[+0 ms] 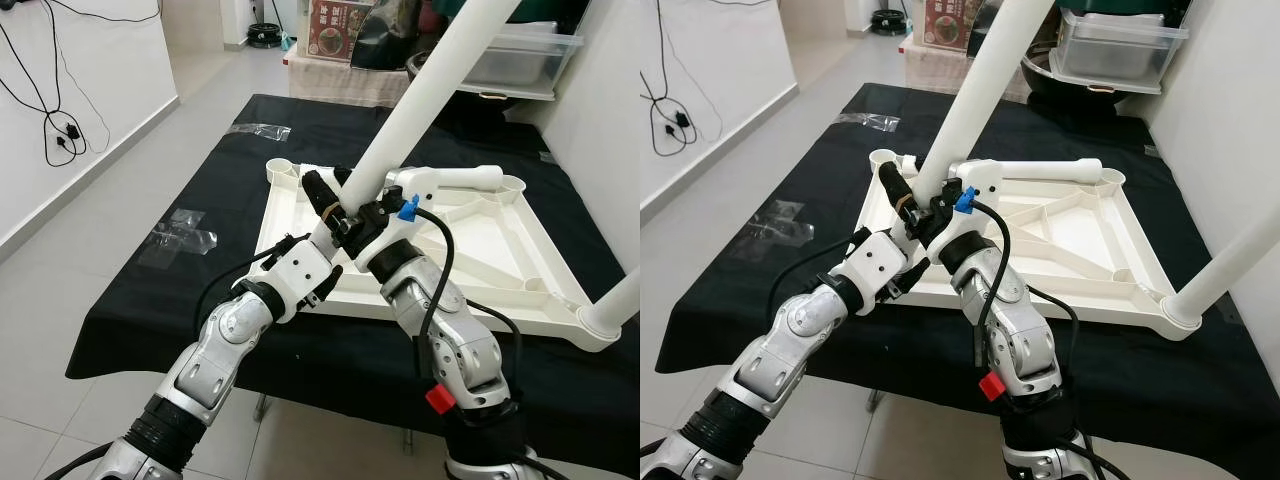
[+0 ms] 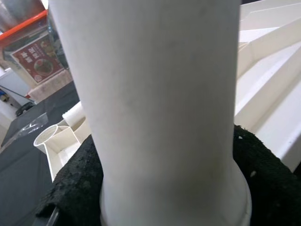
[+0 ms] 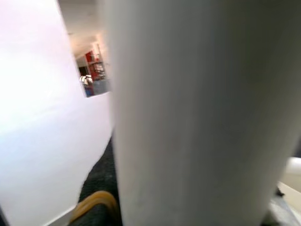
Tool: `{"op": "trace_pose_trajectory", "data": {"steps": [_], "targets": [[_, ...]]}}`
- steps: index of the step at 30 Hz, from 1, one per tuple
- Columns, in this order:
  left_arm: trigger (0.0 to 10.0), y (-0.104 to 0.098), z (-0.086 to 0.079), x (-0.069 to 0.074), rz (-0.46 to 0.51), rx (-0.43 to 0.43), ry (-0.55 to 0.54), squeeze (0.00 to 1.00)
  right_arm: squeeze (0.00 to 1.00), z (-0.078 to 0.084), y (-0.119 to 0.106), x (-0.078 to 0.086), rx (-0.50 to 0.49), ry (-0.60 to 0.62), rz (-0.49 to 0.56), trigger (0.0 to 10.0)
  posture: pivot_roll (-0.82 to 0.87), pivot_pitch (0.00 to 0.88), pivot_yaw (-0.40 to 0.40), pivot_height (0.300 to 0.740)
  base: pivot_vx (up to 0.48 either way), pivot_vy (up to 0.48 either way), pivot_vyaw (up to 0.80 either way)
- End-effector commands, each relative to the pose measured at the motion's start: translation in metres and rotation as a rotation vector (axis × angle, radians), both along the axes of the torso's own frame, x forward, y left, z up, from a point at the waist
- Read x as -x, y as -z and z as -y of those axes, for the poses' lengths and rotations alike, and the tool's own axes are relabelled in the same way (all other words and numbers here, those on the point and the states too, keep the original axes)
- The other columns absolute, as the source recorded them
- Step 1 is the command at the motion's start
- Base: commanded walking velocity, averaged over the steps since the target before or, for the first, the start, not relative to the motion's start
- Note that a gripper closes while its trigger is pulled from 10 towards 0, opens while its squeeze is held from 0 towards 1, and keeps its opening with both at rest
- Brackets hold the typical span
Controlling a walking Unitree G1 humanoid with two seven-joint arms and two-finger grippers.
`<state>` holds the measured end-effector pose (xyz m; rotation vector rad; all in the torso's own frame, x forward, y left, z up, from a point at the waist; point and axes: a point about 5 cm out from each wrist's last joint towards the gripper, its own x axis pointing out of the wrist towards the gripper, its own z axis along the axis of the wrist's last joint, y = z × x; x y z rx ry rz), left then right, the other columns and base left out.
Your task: Building children table
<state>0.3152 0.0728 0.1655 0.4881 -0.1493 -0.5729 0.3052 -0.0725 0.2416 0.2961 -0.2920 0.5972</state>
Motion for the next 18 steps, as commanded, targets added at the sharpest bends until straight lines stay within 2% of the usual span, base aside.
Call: {"op": "trace_pose_trajectory", "data": {"steps": [1, 8, 17, 18], "targets": [[10.0, 0.0034, 0.0014, 0.0021, 0.005, -0.017, 0.020, 0.00, 0.00, -0.0015, -0.0040, 0.0008, -0.008, -0.011, 0.010, 0.0, 0.06, 0.019, -0.070, 0.740, 0.000, 0.000, 0.00], [10.0, 0.0051, 0.0005, 0.0024, 0.006, -0.022, 0.021, 0.00, 0.00, -0.0043, -0.0033, 0.0024, 0.004, -0.024, 0.016, 0.0, 0.06, 0.015, -0.069, 0.740, 0.000, 0.000, 0.00], [10.0, 0.0121, -0.0030, 0.0017, -0.079, 0.029, -0.008, 0.00, 0.00, -0.0039, -0.0029, 0.0028, 0.008, -0.020, 0.017, 0.0, 0.06, 0.021, -0.071, 0.740, 0.000, 0.000, 0.00], [10.0, 0.0119, -0.0038, 0.0017, -0.082, 0.044, -0.016, 1.00, 0.00, -0.0037, -0.0031, 0.0028, 0.009, -0.018, 0.019, 0.0, 0.06, 0.021, -0.071, 0.740, 0.000, 0.000, 0.00]]}}
